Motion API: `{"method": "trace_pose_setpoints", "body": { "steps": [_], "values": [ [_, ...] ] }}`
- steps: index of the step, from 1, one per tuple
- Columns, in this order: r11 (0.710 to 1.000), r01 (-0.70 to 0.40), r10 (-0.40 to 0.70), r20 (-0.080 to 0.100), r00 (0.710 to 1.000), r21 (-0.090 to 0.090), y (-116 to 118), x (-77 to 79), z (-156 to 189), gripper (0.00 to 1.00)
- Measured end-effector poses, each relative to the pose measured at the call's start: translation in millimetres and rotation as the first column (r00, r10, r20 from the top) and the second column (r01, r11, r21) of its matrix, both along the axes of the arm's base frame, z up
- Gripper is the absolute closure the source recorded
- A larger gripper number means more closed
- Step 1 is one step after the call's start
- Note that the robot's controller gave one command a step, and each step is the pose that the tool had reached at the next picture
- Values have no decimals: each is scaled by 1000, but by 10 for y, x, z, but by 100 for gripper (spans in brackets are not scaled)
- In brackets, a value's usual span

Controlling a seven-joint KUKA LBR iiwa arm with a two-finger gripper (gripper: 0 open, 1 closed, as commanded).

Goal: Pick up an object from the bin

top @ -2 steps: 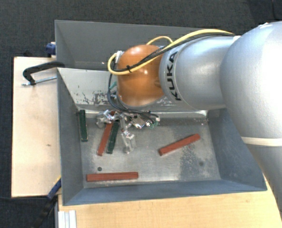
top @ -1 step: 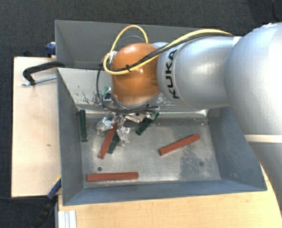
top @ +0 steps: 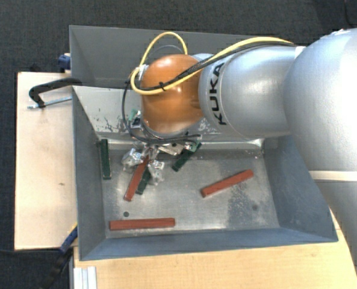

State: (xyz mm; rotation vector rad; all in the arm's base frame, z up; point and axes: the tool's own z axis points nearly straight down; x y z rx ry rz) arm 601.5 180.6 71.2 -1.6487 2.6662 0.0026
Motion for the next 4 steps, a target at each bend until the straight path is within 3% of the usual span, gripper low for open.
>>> {"method": "trace_pose_setpoints", "body": {
  "steps": [4],
  "values": [
    [1000,2,-2,-3,1000,-1,8,-5,230,100]
  ]
}}
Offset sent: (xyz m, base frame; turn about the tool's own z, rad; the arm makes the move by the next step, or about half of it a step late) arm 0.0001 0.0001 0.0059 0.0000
